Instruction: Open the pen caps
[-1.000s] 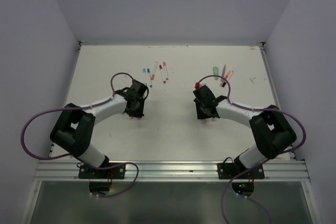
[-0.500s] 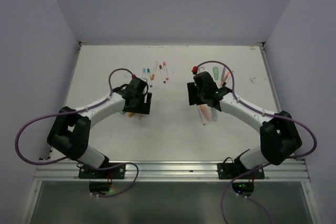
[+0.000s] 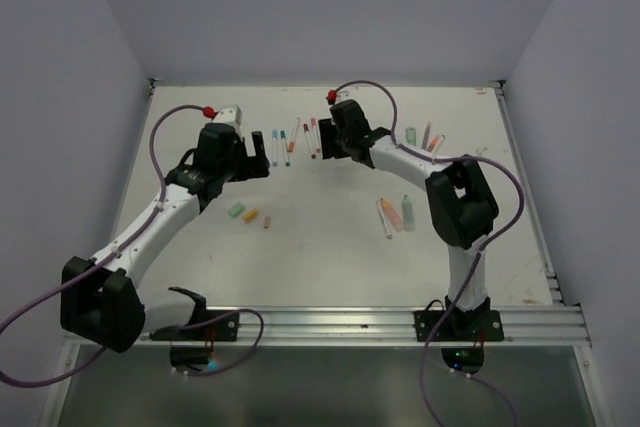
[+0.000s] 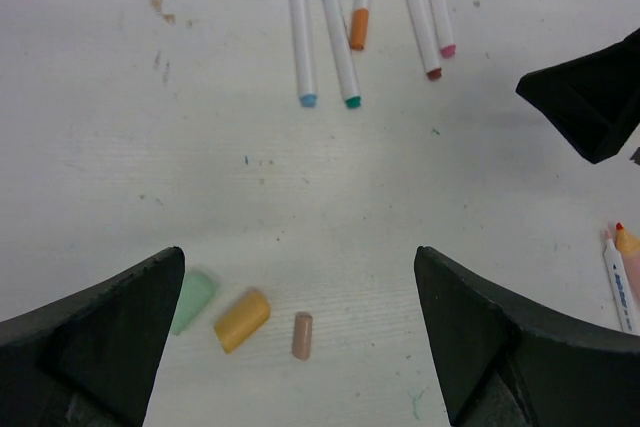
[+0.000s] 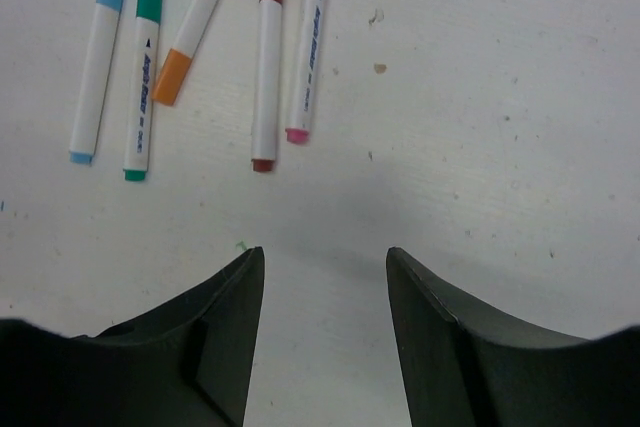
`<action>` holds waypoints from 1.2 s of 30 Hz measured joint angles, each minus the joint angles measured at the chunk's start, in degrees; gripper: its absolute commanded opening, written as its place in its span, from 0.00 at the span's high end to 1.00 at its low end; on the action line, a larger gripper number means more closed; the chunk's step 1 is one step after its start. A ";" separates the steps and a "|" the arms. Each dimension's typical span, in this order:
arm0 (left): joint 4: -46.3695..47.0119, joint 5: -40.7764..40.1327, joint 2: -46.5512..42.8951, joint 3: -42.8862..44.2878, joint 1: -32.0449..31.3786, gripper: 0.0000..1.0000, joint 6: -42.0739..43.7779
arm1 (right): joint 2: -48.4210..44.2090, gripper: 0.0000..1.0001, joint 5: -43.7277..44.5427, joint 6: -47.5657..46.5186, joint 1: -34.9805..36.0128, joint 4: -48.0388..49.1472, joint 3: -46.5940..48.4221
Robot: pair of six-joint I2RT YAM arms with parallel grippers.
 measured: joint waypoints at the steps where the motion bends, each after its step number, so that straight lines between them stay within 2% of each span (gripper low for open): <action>1: 0.90 -0.04 -0.92 -0.76 1.01 0.00 -0.04 | 2.10 0.44 0.09 -0.24 0.00 0.74 1.97; 4: 3.17 -0.04 -3.15 -2.60 3.02 0.00 -0.17 | 7.98 0.45 0.48 -0.85 0.00 1.62 8.09; 14: 5.60 1.46 -3.37 -5.05 3.08 0.00 -0.20 | 25.42 0.52 2.91 -1.95 0.02 1.49 26.38; 19: 5.97 2.14 -3.41 -5.22 3.08 0.00 -0.35 | 28.50 0.67 4.70 -2.23 0.02 -1.36 30.62; 22: 6.49 2.69 -3.69 -5.44 3.08 0.00 -0.37 | 28.35 0.85 5.70 -1.97 0.00 -1.68 30.12; 25: 6.93 3.65 -3.91 -5.81 3.08 0.00 -0.44 | 25.49 0.99 5.77 -1.53 -0.04 1.09 24.59; 36: 12.50 13.00 -4.02 -7.41 3.08 0.00 -4.37 | 2.62 1.00 -4.02 -0.76 -0.57 10.34 -11.17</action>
